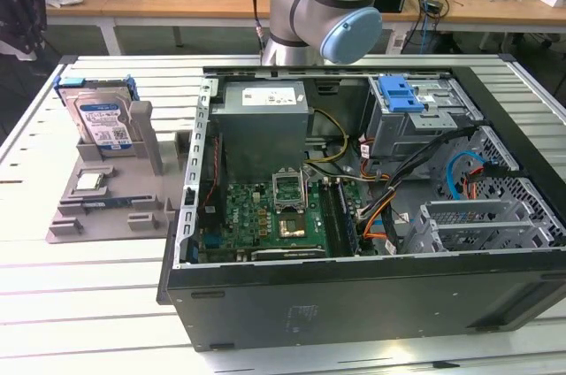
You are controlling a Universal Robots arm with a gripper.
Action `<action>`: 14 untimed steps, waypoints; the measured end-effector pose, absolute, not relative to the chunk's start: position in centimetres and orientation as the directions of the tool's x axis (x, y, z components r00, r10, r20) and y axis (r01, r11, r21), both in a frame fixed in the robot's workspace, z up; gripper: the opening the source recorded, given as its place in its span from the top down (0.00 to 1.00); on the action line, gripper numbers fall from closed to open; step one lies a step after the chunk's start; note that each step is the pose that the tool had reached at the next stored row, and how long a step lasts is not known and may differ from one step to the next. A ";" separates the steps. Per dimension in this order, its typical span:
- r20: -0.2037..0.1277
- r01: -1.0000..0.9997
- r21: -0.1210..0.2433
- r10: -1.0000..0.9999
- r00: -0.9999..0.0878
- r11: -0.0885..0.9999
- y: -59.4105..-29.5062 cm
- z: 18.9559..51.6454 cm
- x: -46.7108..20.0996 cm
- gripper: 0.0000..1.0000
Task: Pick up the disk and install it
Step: 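Pick up the disk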
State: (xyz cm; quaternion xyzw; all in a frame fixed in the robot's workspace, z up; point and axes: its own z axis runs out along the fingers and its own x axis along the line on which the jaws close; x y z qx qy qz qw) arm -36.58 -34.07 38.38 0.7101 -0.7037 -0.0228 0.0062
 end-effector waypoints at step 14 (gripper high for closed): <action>-0.024 -0.978 0.041 -0.979 0.204 -0.204 -34.1 38.4 -36.6 0.90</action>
